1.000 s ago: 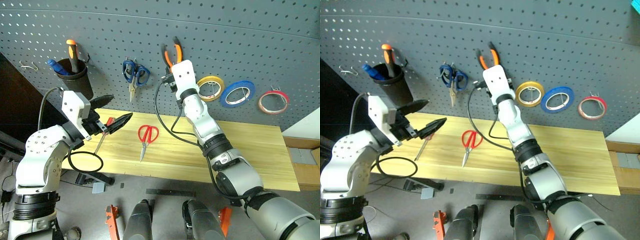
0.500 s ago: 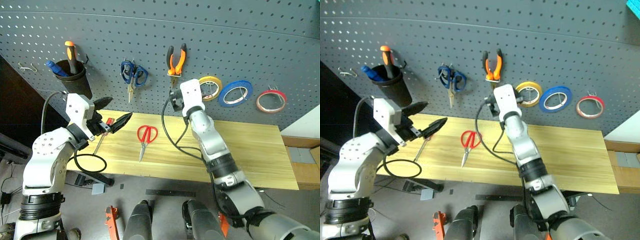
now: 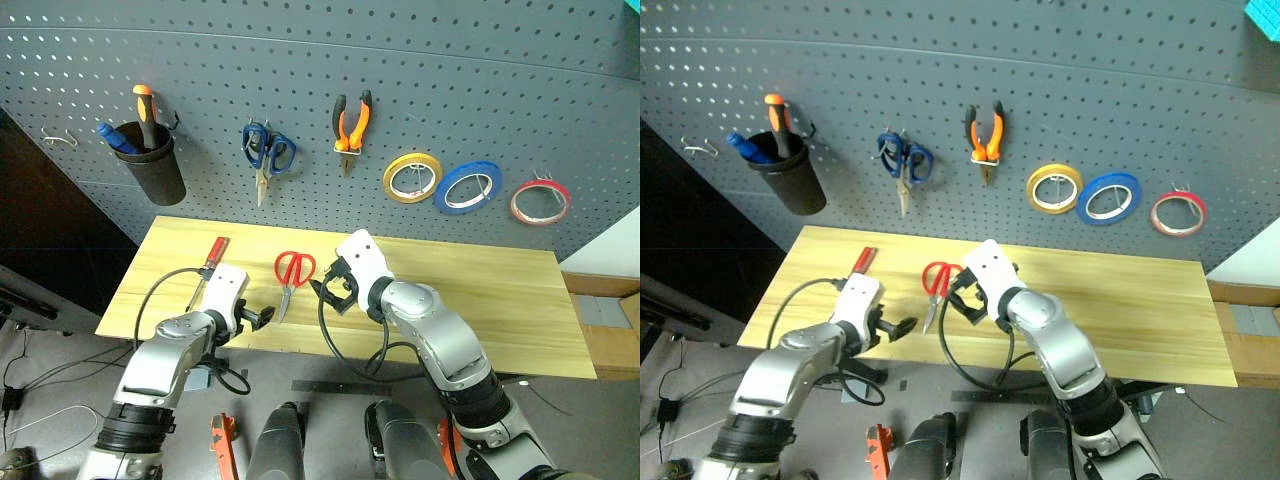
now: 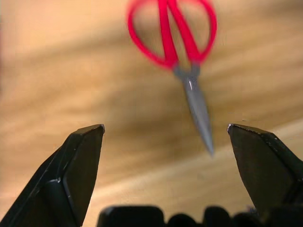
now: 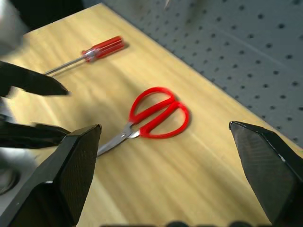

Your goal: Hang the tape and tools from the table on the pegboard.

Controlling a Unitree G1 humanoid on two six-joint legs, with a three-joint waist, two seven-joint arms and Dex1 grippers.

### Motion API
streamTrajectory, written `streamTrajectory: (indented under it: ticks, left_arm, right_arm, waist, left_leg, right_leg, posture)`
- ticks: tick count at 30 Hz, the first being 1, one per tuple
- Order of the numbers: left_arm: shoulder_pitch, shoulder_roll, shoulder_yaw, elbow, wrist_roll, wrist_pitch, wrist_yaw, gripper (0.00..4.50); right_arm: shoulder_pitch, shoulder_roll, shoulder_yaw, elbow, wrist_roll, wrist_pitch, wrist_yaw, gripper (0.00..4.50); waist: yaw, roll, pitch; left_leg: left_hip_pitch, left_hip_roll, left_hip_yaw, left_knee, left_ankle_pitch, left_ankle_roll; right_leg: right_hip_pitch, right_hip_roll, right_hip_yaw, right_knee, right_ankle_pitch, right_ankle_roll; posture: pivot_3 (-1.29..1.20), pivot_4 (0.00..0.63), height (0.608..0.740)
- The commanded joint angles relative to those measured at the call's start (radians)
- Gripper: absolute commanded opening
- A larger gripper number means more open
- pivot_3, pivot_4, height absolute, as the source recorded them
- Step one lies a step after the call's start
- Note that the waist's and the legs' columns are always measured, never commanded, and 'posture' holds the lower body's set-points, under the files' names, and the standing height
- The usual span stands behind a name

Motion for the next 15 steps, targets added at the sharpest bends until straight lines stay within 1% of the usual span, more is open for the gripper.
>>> streamTrajectory:
  ticks: [1, 6, 12, 15]
  left_arm:
    - [-0.092, -0.057, -0.045, 0.126, 0.066, -0.018, 0.045, 4.50]
    - [-0.233, -0.166, -0.053, 0.355, 0.110, -0.081, 0.095, 4.50]
    - [-0.303, -0.255, -0.028, 0.501, 0.119, -0.124, 0.129, 4.50]
    - [-0.309, -0.267, -0.019, 0.531, 0.124, -0.144, 0.137, 3.97]
  right_arm:
    - [-0.015, -0.014, 0.026, -0.071, 0.027, 0.028, 0.034, 4.47]
    - [-0.011, -0.068, 0.054, -0.114, 0.053, 0.061, 0.081, 4.47]
    - [-0.008, -0.141, 0.071, -0.159, 0.090, 0.099, 0.138, 4.47]
    - [-0.007, -0.179, 0.071, -0.173, 0.103, 0.107, 0.158, 4.50]
  waist:
    - [0.001, 0.000, 0.000]
    - [-0.001, 0.000, 0.000]
    - [-0.009, 0.000, 0.000]
    - [-0.018, 0.000, 0.000]
  left_leg:
    - [0.000, -0.001, 0.000, 0.000, 0.000, 0.000]
    - [0.000, -0.001, 0.000, 0.000, 0.000, 0.000]
    - [0.000, -0.001, 0.000, 0.000, 0.000, 0.000]
    - [0.000, -0.001, 0.000, 0.000, 0.000, 0.000]
  right_leg:
    - [0.000, 0.000, 0.000, 0.000, 0.000, 0.000]
    - [0.000, -0.001, 0.000, -0.001, 0.000, 0.000]
    - [0.000, -0.001, 0.000, 0.000, 0.000, 0.000]
    - [0.000, -0.001, 0.000, 0.000, 0.000, 0.000]
  posture:
    - [-0.04, 0.227, 0.740]
    - [-0.04, 0.231, 0.740]
    - [-0.07, 0.238, 0.740]
    - [-0.08, 0.242, 0.740]
